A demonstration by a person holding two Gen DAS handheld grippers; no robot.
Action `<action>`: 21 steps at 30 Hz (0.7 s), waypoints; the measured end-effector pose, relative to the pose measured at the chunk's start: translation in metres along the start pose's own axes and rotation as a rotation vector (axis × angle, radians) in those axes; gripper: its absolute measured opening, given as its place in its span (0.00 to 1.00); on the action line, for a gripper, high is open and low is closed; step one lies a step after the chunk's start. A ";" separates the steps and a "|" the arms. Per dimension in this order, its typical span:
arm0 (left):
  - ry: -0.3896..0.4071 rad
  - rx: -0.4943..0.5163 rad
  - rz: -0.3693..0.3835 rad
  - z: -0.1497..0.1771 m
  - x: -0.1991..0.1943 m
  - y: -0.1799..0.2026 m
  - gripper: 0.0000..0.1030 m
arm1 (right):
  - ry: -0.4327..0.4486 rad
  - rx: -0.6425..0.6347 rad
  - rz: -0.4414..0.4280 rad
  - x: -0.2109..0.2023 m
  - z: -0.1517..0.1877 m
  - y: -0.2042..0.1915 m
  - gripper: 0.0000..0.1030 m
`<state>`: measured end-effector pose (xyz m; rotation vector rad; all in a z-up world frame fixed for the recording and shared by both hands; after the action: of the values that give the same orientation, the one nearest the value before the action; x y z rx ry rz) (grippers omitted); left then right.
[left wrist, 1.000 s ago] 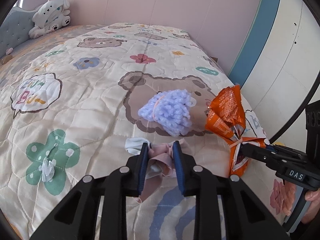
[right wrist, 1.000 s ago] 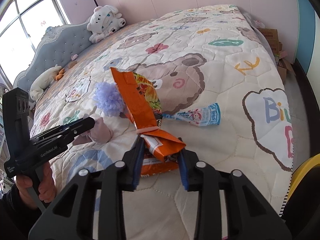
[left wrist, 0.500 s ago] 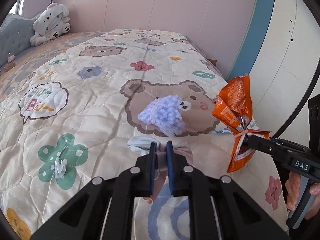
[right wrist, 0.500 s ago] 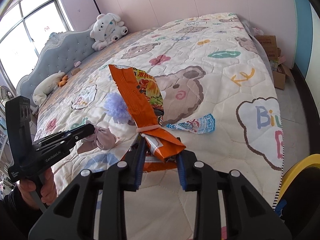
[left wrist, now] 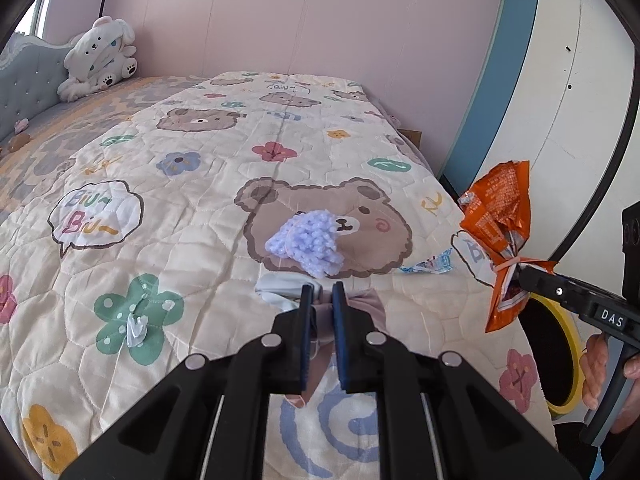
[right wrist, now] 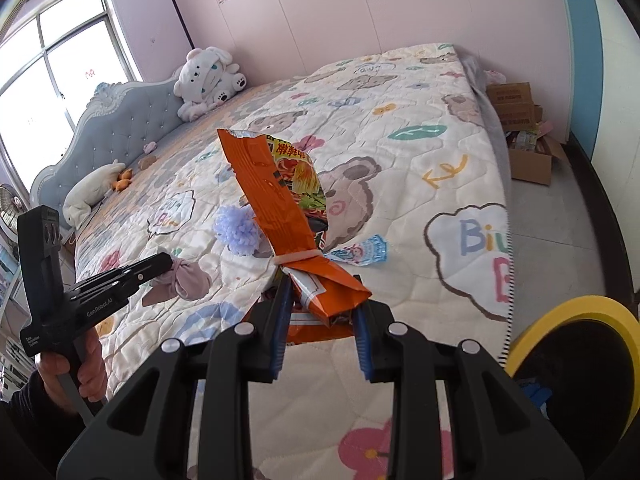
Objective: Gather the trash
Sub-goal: 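Carry the pink cloth and orange wrapper over the yellow-rimmed bin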
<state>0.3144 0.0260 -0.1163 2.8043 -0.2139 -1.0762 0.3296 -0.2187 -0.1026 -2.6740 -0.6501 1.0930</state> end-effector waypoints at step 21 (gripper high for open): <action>0.046 0.089 0.081 -0.013 -0.036 0.089 0.09 | 0.128 0.058 0.110 -0.115 0.009 0.059 0.27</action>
<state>0.2886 -0.0536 -0.0679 2.8672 -0.3757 -1.0076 0.2693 -0.3245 -0.0567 -2.7303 -0.4467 0.9411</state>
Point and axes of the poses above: each gripper's, at about its wrist camera, not at the fingertips, and x roughly the way its jaws point, y to its right, z to its underside, the point moved 6 cm from there along x, roughly the way its jaws point, and after that the axes turned 3 degrees about -z, right-handed, at the moved point
